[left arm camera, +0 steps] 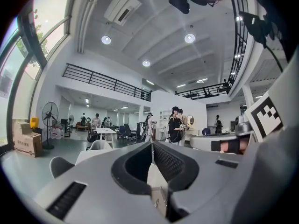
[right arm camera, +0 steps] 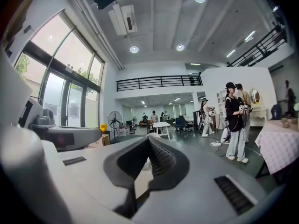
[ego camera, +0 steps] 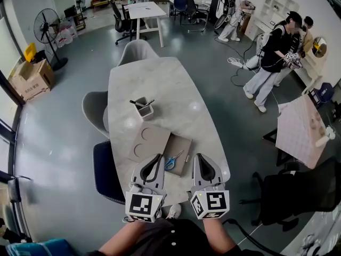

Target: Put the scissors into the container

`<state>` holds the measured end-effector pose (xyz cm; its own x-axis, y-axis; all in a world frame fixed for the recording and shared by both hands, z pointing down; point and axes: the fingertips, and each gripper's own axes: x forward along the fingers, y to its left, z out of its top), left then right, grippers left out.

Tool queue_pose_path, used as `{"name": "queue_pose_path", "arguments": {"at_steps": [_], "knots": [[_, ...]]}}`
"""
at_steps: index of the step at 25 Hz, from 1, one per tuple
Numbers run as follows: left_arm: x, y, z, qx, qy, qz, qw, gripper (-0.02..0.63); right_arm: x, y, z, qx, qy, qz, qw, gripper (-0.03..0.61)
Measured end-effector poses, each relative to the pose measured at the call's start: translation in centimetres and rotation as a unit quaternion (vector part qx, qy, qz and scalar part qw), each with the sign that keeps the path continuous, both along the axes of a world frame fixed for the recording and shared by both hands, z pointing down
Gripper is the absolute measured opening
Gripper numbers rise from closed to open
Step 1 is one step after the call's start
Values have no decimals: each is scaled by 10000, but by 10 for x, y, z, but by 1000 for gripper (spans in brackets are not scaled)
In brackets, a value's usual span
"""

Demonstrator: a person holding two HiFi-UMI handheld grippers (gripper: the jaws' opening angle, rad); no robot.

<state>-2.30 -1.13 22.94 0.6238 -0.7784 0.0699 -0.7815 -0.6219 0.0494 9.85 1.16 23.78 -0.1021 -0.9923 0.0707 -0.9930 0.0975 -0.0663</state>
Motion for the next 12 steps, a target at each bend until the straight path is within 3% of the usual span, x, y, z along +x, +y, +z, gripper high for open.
{"name": "queue_pose_path", "arguments": {"at_steps": [12], "knots": [[3,-3,-4,-30,-48,2,10000,25,0,-2,0,-29,32,-16,10000,-5]]}}
